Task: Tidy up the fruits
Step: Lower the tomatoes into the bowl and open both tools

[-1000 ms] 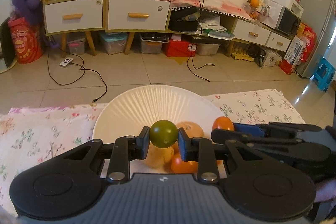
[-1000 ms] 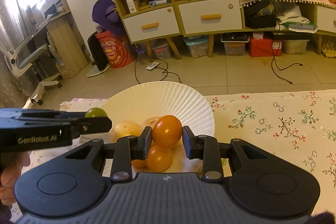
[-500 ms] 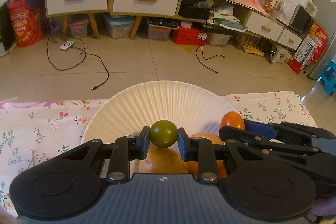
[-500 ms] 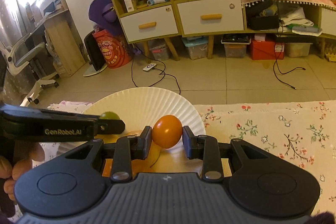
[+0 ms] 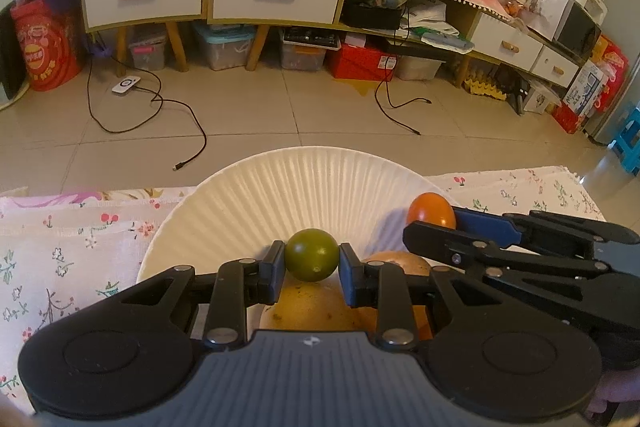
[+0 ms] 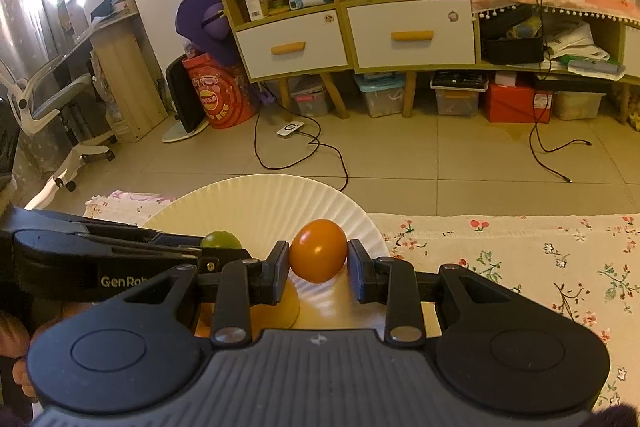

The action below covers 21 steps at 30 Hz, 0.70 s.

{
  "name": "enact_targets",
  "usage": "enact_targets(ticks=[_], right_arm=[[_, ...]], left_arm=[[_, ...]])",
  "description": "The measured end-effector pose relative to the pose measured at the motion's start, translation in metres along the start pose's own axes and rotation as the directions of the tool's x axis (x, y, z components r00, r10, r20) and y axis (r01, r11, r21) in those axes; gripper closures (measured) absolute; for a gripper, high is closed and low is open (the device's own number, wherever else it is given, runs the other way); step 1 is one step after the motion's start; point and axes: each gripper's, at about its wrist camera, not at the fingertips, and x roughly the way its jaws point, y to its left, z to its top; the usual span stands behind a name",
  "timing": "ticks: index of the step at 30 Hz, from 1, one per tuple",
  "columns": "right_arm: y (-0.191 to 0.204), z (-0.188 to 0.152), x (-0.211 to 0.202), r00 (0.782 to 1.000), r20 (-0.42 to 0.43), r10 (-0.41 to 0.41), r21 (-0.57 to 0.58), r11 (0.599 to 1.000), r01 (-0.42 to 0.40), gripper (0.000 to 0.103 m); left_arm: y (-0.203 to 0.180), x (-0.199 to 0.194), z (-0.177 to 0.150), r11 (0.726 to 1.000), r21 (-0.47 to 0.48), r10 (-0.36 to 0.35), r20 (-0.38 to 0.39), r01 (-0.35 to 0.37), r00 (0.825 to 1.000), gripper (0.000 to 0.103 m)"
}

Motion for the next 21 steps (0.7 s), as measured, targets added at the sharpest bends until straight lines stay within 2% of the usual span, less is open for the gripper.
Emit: enact_targets(ticks=[5, 13, 19, 21], right_arm=[[0.0, 0.0, 0.001, 1.0, -0.001, 0.003, 0.001, 1.0, -0.003, 0.075], [-0.001, 0.001, 0.0, 1.0, -0.007, 0.004, 0.012, 1.0, -0.004, 0.071], [0.0, 0.004, -0.005, 1.0, -0.008, -0.002, 0.022, 1.0, 0.002, 0.066], [0.001, 0.005, -0.009, 1.0, -0.007, -0.004, 0.021, 1.0, 0.004, 0.06]], left_arm=[[0.001, 0.0, -0.001, 1.0, 0.0, -0.005, 0.008, 0.005, 1.0, 0.1], [0.001, -0.003, -0.001, 1.0, 0.0, -0.001, 0.028, 0.001, 1.0, 0.093], [0.004, -0.011, -0.004, 1.0, -0.003, 0.014, 0.035, -0.014, 0.999, 0.077], [0.005, -0.015, -0.006, 1.0, -0.005, 0.016, 0.037, -0.016, 0.999, 0.072]])
